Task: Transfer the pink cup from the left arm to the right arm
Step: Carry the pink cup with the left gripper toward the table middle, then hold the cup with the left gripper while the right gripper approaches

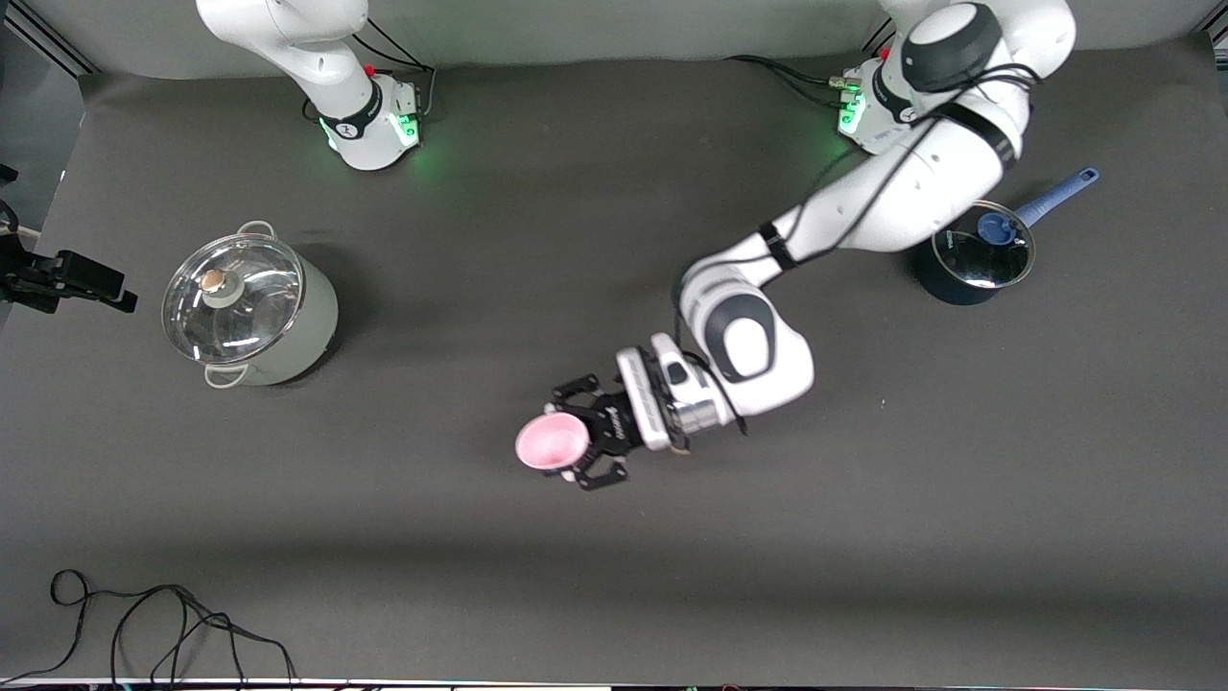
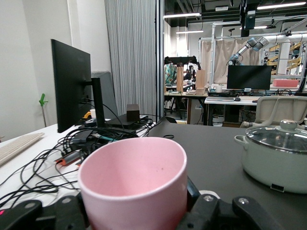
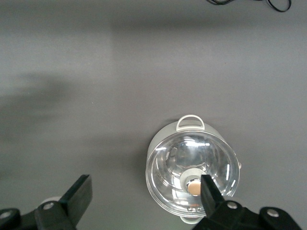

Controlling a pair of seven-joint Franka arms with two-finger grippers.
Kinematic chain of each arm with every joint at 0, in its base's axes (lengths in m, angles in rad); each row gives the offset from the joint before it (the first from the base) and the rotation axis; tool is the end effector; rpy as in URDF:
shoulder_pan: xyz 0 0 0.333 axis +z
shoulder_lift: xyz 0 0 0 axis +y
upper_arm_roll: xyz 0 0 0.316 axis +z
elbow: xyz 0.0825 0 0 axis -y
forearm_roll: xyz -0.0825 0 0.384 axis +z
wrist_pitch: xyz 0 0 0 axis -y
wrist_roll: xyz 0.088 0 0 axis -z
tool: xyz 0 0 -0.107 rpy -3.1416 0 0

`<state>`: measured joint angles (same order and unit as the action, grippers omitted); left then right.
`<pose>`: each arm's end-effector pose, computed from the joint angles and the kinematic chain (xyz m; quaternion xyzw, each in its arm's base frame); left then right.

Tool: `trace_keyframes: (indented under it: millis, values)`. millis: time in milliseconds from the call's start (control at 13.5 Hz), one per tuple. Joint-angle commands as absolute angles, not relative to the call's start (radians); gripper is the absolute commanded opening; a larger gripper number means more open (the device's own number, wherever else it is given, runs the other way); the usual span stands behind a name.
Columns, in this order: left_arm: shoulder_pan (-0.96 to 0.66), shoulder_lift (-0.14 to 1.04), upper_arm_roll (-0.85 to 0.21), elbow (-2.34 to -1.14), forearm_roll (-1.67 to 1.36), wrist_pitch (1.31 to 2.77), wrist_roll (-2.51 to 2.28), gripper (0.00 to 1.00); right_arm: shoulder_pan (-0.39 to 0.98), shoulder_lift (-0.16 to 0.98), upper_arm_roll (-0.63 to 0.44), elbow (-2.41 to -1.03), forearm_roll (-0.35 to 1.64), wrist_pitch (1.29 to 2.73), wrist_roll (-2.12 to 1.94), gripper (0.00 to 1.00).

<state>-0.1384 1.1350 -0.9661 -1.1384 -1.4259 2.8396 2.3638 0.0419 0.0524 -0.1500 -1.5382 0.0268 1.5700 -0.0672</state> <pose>0.6350 -0.4824 0.2902 0.5956 -0.4328 0.5483 0.3967 0.5673 -0.0564 0.6107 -0.9997 0.0205 0.0091 0.0103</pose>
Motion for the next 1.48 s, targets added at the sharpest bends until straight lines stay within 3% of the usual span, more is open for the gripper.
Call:
trace_keyframes:
  millis: [0, 222, 665, 961, 1405]
  values:
    - [-0.257, 1.124, -0.956, -1.037, -1.447, 2.928, 2.298, 0.0, 0.051, 0.041, -0.141, -1.511, 0.043, 1.562, -0.035, 1.0]
    - [-0.385, 1.12, -0.951, -0.93, -1.445, 3.069, 2.229, 0.0, 0.054, 0.054, -0.132, -1.462, 0.112, 1.563, 0.04, 1.0]
    - [-0.524, 1.115, -0.948, -0.844, -1.44, 3.258, 2.201, 0.0, 0.211, 0.06, -0.117, -1.402, 0.106, 1.563, 0.225, 1.0]
    - [-0.546, 1.115, -0.945, -0.819, -1.44, 3.277, 2.197, 0.0, 0.33, 0.084, -0.117, -1.379, 0.1, 1.578, 0.368, 1.0]
    - [-0.545, 1.114, -0.94, -0.819, -1.44, 3.277, 2.197, 0.0, 0.376, 0.121, -0.109, -1.373, 0.114, 1.603, 0.42, 1.0]
